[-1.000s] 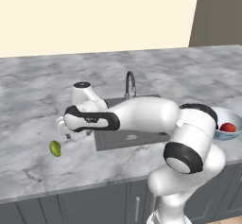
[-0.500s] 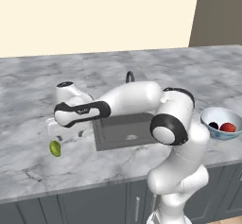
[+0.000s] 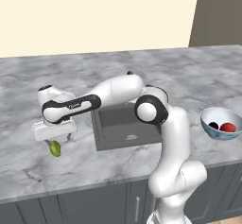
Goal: There is a mixed pile of frozen fruits and vegetables on the counter. Locate all the frozen vegetables and place the items in a bowl on the counter. Take all the frozen fruits and defrost them in a running sink.
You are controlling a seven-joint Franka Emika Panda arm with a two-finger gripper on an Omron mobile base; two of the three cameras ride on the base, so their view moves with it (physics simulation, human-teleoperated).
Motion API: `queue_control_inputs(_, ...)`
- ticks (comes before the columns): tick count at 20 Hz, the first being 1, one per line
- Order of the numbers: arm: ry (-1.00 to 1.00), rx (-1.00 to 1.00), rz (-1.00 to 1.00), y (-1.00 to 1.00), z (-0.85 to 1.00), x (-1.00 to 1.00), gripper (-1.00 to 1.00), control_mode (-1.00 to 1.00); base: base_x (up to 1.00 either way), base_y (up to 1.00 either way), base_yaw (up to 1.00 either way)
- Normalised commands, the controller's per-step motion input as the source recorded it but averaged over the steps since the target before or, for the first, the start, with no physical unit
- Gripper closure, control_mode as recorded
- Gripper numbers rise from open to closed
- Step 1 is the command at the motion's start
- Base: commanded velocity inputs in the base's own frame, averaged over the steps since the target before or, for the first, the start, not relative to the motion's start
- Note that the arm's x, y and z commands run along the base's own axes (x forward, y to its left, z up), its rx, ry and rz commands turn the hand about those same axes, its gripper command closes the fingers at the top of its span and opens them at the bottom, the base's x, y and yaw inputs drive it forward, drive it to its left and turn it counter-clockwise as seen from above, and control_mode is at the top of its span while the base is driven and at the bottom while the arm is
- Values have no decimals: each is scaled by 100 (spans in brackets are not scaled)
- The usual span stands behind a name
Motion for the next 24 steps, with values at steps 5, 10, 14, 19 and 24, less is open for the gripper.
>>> queue_control_inputs(5, 2, -5, 1, 21, -35, 26, -100, -100, 0, 0, 0)
queue_control_inputs(10, 3, 0, 2, -1, -29, 45, -100, -100, 0, 0, 0)
queue_control_inputs(14, 1, 0, -1, 4, -33, -1, -100, -100, 0, 0, 0)
queue_control_inputs(19, 0, 1, -2, -7, -38, -11, -100, -100, 0, 0, 0)
queue_control_inputs(24, -2, 0, -2, -18, -23, -1, -100, -100, 0, 0, 0)
